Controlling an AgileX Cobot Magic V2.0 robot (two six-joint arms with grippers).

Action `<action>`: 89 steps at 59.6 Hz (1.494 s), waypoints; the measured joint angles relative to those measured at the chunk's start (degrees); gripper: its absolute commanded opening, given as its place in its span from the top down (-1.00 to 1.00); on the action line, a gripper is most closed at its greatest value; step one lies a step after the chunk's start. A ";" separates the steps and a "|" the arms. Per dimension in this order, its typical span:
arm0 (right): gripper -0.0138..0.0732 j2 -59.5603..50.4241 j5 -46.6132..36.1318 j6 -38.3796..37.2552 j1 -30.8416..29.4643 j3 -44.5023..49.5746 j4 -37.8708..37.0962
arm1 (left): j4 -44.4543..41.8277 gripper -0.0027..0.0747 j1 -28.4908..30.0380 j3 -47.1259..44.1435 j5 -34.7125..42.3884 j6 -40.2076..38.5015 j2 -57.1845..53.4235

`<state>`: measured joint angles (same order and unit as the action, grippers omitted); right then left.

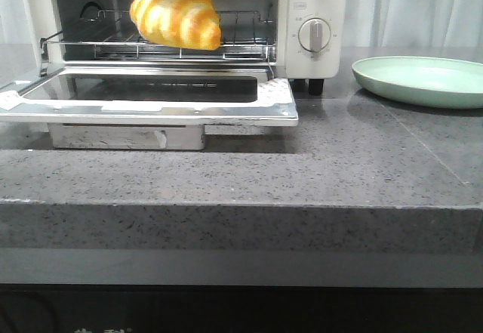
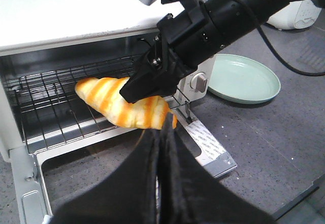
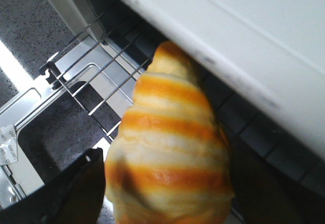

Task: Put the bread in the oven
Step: 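Lower the croissant onto the oven rack and open the right gripper, then withdraw the right gripper out of the oven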

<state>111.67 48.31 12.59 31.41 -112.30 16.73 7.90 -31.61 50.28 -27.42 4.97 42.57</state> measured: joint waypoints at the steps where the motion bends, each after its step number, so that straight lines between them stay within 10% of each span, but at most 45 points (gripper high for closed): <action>1: -0.57 0.00 0.00 0.00 0.00 0.00 -0.01 | 0.00 0.98 0.00 0.00 0.00 0.00 0.00; 35: -0.51 -5.00 6.94 -0.13 0.00 -0.08 3.38 | 0.00 0.98 0.00 0.00 0.00 0.00 0.00; 56: 0.86 -6.64 14.23 -0.02 0.00 -0.08 5.59 | 0.00 0.98 0.00 0.00 0.00 0.00 0.00; 89: 0.82 -20.76 18.03 -6.23 -11.19 4.06 -2.81 | -0.51 0.98 0.00 0.00 0.00 0.00 0.00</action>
<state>90.91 66.34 6.36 20.23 -108.23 13.92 7.39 -31.61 50.28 -27.42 4.97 42.57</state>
